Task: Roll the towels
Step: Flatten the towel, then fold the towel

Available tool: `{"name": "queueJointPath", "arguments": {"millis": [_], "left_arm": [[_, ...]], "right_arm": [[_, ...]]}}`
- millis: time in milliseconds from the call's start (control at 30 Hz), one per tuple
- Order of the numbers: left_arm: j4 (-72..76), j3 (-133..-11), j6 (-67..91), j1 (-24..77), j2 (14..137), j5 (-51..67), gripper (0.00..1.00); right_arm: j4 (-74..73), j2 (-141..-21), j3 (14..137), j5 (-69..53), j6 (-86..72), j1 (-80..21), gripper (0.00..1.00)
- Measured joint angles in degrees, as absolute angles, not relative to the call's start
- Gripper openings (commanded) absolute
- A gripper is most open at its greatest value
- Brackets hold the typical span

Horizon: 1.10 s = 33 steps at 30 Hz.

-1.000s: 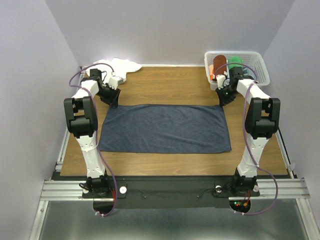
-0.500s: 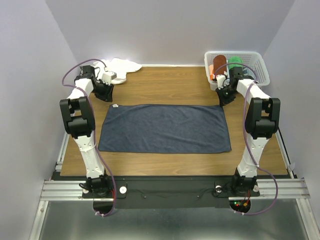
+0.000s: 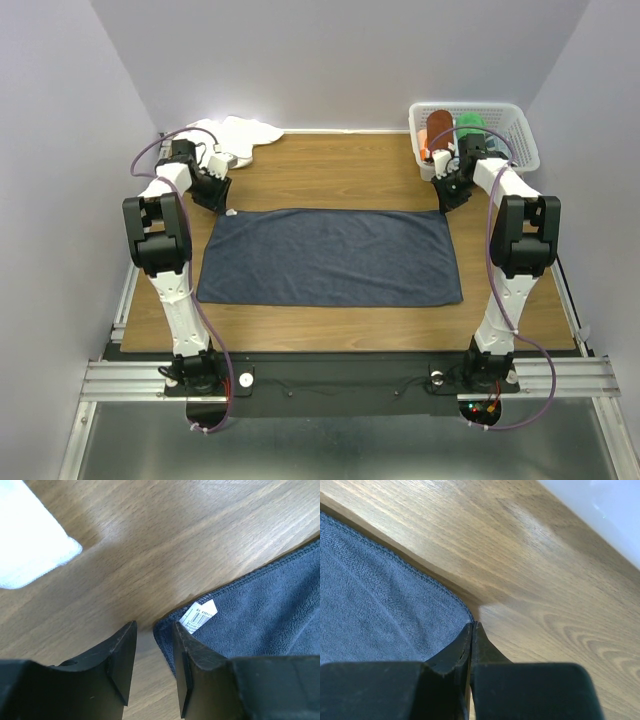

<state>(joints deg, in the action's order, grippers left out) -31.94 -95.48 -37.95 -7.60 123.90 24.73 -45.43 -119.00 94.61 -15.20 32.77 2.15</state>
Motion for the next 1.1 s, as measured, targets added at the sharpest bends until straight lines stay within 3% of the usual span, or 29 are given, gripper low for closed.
{"name": "queueJointPath", "arguments": {"millis": [367, 1100], "left_arm": [[-29.85, -95.04, -38.02, -6.85, 123.9, 22.57, 0.0], [-28.67, -97.76, -35.07, -9.69, 120.66, 29.34, 0.0]], "right_arm": [[-45.5, -119.0, 94.78, -14.44, 32.73, 2.15, 0.01], [-45.58, -118.85, 101.93, -13.76, 32.27, 2.24, 0.01]]}}
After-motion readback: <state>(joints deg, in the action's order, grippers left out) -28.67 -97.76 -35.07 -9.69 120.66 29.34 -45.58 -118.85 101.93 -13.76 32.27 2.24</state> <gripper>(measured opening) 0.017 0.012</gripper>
